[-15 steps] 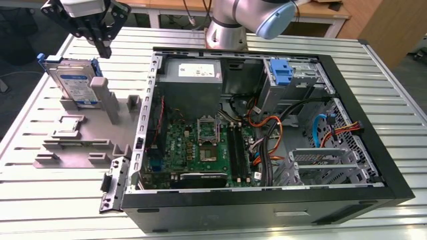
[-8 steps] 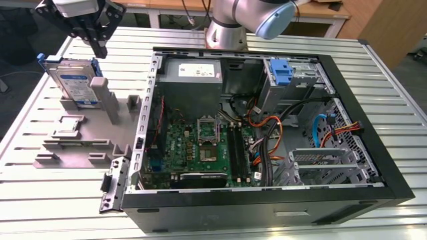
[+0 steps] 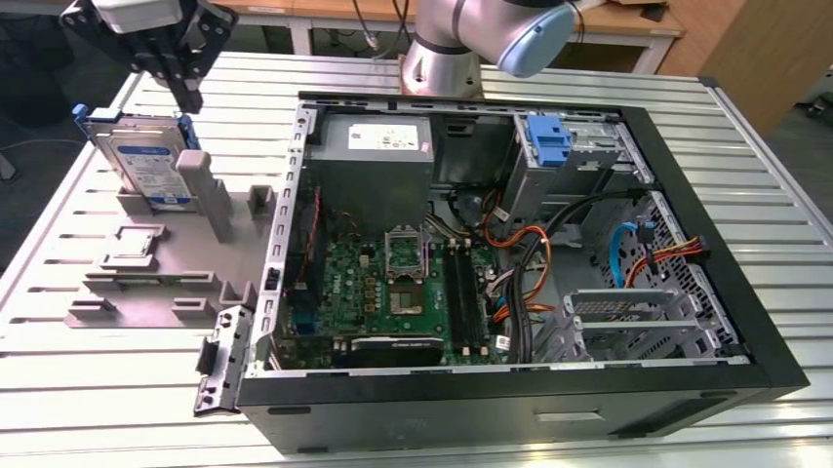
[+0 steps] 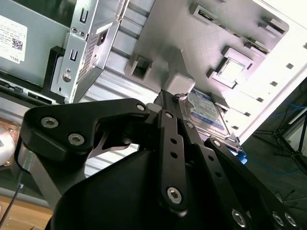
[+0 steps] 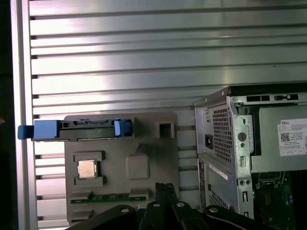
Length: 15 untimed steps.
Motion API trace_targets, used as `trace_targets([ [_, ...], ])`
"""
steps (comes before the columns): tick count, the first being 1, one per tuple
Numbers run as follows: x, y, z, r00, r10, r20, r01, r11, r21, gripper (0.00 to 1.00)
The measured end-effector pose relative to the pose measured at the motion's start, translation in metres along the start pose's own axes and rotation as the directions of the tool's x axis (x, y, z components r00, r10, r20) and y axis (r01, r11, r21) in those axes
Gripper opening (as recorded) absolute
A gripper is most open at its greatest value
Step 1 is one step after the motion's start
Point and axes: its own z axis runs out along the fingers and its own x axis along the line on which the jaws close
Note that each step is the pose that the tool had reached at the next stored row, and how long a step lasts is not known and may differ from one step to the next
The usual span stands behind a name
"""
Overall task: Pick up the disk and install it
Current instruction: 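Reach for the disk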
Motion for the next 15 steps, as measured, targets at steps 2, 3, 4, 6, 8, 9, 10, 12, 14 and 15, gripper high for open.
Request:
trace_targets([
  [2, 0.0011, 0.0012, 0.0003, 1.0, 0.0, 0.0, 0.0, 1.0, 0.0, 0.1],
  [3, 0.0018, 0.0016, 0.0005, 1.0, 0.0, 0.0001, 0.0, 1.0, -0.0001, 0.1],
  [4, 0.0026, 0.0019, 0.0007, 1.0, 0.0, 0.0002, 0.0, 1.0, -0.0001, 0.1],
  [6, 0.0048, 0.0027, 0.0008, 1.0, 0.0, 0.0001, 0.0, 1.0, 0.0, 0.1],
  [8, 0.0075, 0.0032, 0.0008, 1.0, 0.0, 0.0, 0.0, 1.0, 0.0, 0.1],
  [9, 0.0087, 0.0033, 0.0009, 1.0, 0.0, 0.0001, 0.0, 1.0, -0.0001, 0.1],
  [10, 0.0098, 0.0035, 0.001, 1.0, 0.0, 0.0, 0.0, 1.0, -0.0001, 0.1],
  [12, 0.0117, 0.0038, 0.001, 1.0, 0.0, 0.0, 0.0, 1.0, 0.0, 0.1],
  [14, 0.0136, 0.0042, 0.0011, 1.0, 0.0, 0.0, 0.0, 1.0, -0.0001, 0.1],
  [15, 0.0144, 0.0043, 0.0012, 1.0, 0.0, 0.0001, 0.0, 1.0, -0.0001, 0.1],
])
